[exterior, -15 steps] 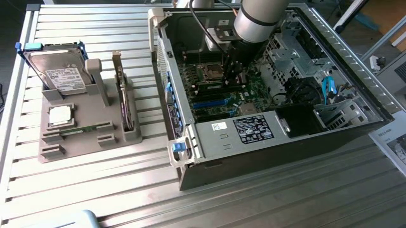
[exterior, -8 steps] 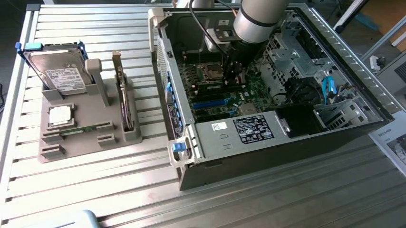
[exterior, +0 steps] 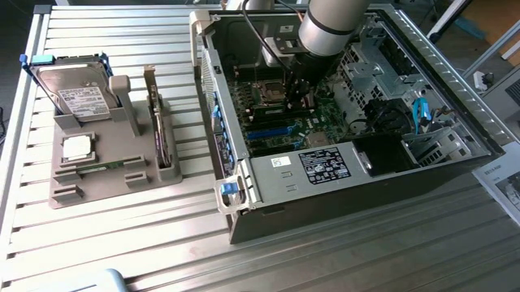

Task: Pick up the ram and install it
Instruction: 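Insert the ram into the slot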

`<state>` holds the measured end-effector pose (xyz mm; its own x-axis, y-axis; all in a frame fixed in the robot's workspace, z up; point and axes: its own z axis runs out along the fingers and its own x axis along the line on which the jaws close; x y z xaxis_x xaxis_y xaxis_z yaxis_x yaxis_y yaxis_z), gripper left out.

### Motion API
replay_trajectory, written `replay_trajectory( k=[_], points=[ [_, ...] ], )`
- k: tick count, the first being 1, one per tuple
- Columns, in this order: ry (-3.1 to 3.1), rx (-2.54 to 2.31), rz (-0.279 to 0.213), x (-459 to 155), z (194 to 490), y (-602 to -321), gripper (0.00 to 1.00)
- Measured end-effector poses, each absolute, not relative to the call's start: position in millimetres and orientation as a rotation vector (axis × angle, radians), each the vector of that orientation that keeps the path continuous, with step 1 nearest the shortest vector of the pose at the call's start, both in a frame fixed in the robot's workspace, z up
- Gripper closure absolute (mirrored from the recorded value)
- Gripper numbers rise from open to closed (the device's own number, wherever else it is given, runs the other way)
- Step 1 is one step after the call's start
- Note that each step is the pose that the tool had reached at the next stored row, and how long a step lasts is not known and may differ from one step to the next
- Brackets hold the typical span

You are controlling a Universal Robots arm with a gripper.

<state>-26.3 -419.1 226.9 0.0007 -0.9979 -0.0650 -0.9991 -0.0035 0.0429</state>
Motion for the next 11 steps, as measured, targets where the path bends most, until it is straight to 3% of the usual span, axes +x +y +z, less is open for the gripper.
replay_trajectory(
  k=[11],
  points=[
    [2.225,-2.228,0.082,-26.3,231.1,-419.1,0.86]
  ],
)
